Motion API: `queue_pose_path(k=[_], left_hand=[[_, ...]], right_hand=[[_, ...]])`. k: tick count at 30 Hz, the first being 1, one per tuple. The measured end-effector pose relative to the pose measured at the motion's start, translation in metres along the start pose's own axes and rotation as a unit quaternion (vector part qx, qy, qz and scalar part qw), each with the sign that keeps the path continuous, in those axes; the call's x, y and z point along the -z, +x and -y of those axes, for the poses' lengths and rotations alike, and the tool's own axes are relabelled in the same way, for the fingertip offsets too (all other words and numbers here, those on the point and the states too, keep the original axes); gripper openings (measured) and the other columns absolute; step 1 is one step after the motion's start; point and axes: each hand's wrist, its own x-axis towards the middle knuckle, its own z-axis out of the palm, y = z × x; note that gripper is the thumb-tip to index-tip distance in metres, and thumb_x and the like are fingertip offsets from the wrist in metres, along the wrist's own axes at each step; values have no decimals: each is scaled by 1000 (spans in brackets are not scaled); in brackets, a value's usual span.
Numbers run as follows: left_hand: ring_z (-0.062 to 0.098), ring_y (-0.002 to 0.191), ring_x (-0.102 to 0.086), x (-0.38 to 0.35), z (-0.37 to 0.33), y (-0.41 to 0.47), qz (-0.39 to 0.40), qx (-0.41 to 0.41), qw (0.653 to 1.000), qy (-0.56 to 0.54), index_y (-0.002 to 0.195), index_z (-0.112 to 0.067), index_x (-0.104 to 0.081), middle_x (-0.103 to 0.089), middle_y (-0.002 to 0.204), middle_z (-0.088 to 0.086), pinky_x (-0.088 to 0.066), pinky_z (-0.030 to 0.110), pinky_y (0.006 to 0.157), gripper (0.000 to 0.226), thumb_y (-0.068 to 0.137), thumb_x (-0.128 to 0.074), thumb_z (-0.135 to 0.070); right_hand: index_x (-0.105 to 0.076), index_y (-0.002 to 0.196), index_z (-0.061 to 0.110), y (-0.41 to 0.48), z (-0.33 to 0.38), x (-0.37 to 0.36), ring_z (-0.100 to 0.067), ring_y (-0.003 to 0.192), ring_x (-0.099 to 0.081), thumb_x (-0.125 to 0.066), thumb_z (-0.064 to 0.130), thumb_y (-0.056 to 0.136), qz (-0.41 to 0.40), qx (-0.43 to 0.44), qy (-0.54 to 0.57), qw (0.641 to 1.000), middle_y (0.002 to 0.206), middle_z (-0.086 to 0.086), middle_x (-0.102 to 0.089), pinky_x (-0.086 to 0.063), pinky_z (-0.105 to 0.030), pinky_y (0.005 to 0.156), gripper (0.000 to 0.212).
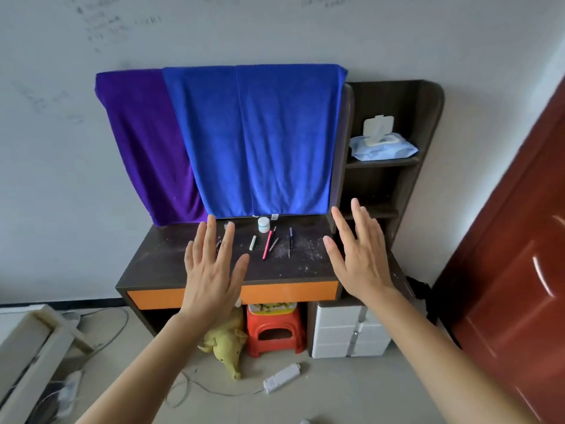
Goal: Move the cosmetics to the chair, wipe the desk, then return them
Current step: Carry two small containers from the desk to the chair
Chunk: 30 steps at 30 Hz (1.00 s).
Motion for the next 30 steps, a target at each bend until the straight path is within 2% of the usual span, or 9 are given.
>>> queue_pose_path(k=[6,15,21,27,30], left_hand=[[32,153,-6,-56,28,112,38,23,998,36,157,-19,-23,-7,166,12,-18,56,117,68,99,-26,-55],[26,154,3,-122,117,166,138,99,983,65,158,-24,-16,1,167,6,-11,52,121,74,95,-16,-62],[25,154,5,-175,199,206,204,113,971,57,158,-23,-19,1,167,4,-11,50,122,65,102,-35,-51],[25,153,-6,-247,274,249,273,109,956,9,156,-25,-26,-11,166,3,-14,49,121,62,101,-43,-48],[27,152,-13,-290,305,262,300,110,947,-14,154,-27,-30,-19,164,3,-17,47,120,60,99,-48,-46]], right_hand=[[-36,156,18,110,-34,-80,-43,144,-34,-43,45,103,39,4,23,999,163,-23,-23,-33,-57,115,59],[-38,154,24,199,-28,-208,-39,141,-42,-47,50,101,138,8,55,989,162,-18,-30,-42,-49,110,60],[-36,155,25,232,-19,-293,-33,142,-41,-47,51,101,199,-11,45,979,161,-15,-32,-41,-45,110,61],[-38,154,27,250,-10,-372,-30,140,-42,-48,51,101,250,-78,36,964,158,-12,-38,-44,-44,106,60],[-43,151,24,247,-6,-415,-31,139,-45,-53,48,99,264,-116,38,957,153,-14,-44,-47,-47,103,59]])
